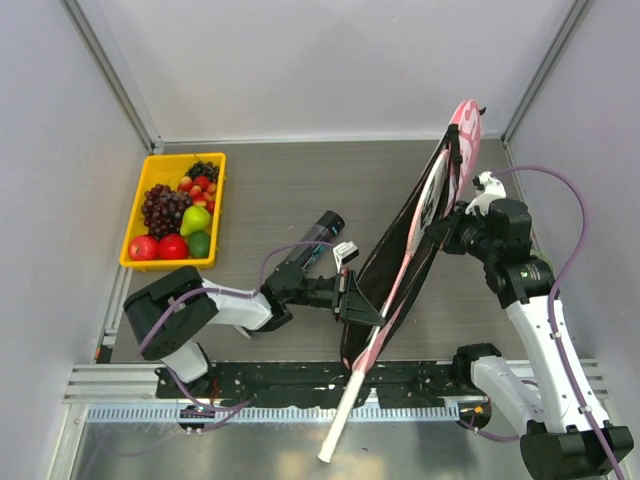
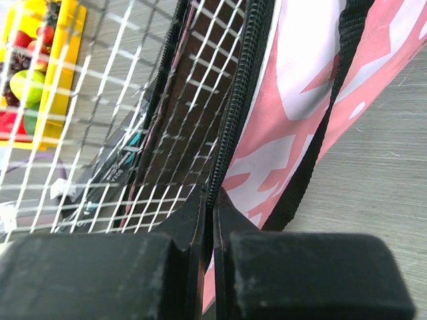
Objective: Pack up the badminton gear
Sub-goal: Place the racket in the racket bag.
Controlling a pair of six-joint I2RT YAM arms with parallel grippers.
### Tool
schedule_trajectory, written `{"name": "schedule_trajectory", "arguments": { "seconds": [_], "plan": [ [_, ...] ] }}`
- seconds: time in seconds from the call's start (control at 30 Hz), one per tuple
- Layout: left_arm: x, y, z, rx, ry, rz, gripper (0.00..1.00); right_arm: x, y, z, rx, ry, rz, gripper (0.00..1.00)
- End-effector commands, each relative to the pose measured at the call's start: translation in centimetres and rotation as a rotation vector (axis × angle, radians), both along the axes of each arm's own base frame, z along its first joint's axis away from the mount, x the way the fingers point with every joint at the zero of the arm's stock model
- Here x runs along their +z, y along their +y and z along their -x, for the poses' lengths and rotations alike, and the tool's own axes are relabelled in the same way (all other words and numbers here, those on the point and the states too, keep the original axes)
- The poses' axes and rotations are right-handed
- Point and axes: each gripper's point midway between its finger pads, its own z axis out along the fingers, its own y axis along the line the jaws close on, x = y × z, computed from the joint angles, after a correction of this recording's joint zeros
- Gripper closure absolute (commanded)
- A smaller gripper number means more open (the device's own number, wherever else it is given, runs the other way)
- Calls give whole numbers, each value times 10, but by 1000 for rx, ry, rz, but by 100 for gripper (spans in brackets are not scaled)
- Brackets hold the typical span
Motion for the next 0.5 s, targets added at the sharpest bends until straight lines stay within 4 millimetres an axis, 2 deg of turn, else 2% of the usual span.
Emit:
{"name": "schedule_trajectory", "arguments": {
  "seconds": [0.0, 0.2, 0.27, 0.33, 0.47],
  "plan": [
    [32, -8, -2, -21, -75, 126, 100, 55, 10, -3, 88, -213, -1, 95],
    [14, -12, -6, -15, -62, 60, 100, 63, 11, 1, 106, -258, 14, 95],
    [1, -12, -9, 4, -70, -14, 100, 66, 14, 3, 124, -266, 7, 95],
    [-2, -12, -14, 23, -101, -63, 100, 67, 22, 8, 177, -267, -18, 95],
    [11, -20, -29, 44, -141, -76, 100, 64, 32, 16, 240, -259, -41, 95]
  ]
}}
